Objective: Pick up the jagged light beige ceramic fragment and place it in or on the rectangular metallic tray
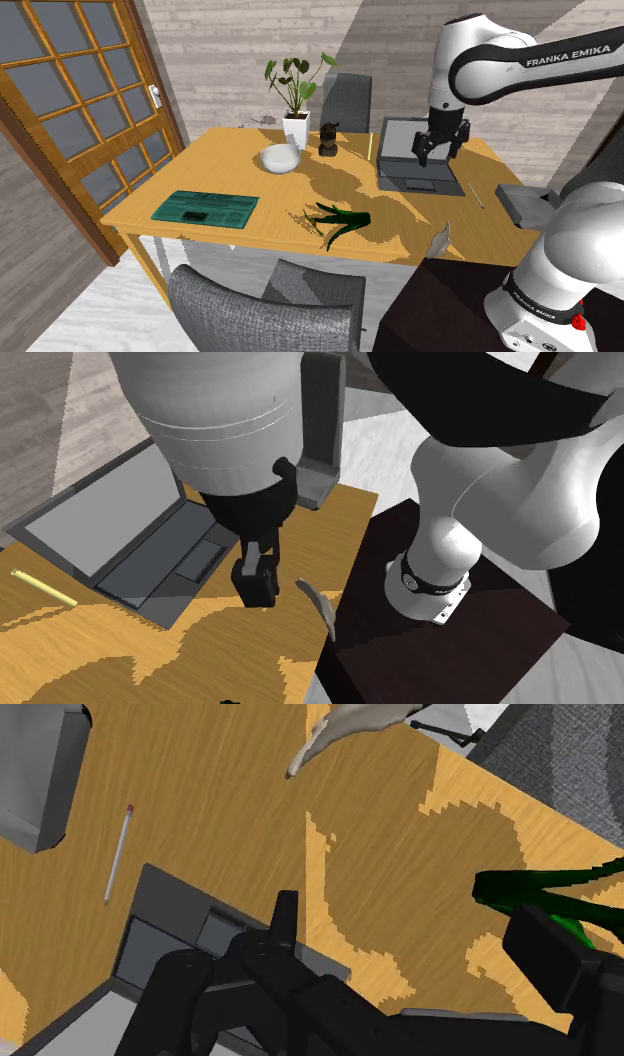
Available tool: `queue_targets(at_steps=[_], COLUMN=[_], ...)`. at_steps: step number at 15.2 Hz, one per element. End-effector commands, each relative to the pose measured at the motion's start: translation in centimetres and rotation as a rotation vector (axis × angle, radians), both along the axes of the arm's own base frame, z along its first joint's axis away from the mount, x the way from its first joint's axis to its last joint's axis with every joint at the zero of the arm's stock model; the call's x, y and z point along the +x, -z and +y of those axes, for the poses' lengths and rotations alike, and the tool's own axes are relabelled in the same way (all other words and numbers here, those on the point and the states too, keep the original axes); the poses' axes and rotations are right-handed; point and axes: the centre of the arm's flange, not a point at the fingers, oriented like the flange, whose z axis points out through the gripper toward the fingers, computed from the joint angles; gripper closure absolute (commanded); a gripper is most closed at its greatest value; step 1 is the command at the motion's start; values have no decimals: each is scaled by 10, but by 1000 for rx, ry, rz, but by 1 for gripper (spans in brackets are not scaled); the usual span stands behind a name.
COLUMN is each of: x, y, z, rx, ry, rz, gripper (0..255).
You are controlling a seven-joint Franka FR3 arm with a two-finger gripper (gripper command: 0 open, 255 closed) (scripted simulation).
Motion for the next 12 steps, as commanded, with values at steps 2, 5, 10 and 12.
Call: queue_targets(at_steps=[2, 5, 10, 12], x=[1, -2, -12, -18], y=[37, 74, 137, 162], z=[-16, -30, -51, -59], rx=[10, 19, 35, 41], ry=[99, 195, 356, 420], rz=[32, 64, 118, 140], gripper=[0, 0, 0, 0])
